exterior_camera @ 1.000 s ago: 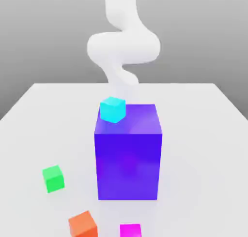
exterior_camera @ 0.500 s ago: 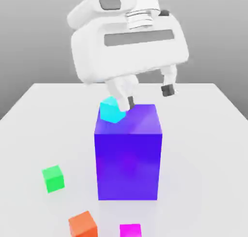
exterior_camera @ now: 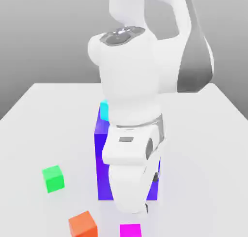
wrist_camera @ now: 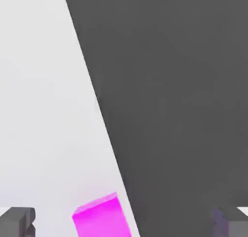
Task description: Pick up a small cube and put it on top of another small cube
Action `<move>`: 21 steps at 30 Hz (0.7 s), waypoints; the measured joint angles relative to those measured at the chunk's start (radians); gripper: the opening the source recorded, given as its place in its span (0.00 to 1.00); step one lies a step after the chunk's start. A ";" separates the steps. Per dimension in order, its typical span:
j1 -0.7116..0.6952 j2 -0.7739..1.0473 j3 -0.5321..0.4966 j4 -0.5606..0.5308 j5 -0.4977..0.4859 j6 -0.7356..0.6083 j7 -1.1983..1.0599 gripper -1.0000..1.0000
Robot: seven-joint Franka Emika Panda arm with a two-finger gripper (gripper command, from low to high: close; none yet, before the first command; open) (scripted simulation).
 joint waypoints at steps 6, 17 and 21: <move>-0.007 0.114 0.001 -0.013 -0.092 0.071 -0.146 0.50; -0.069 0.295 0.078 0.022 -0.039 0.203 -0.238 0.00; -0.044 0.238 0.047 0.008 -0.070 0.161 -0.216 0.00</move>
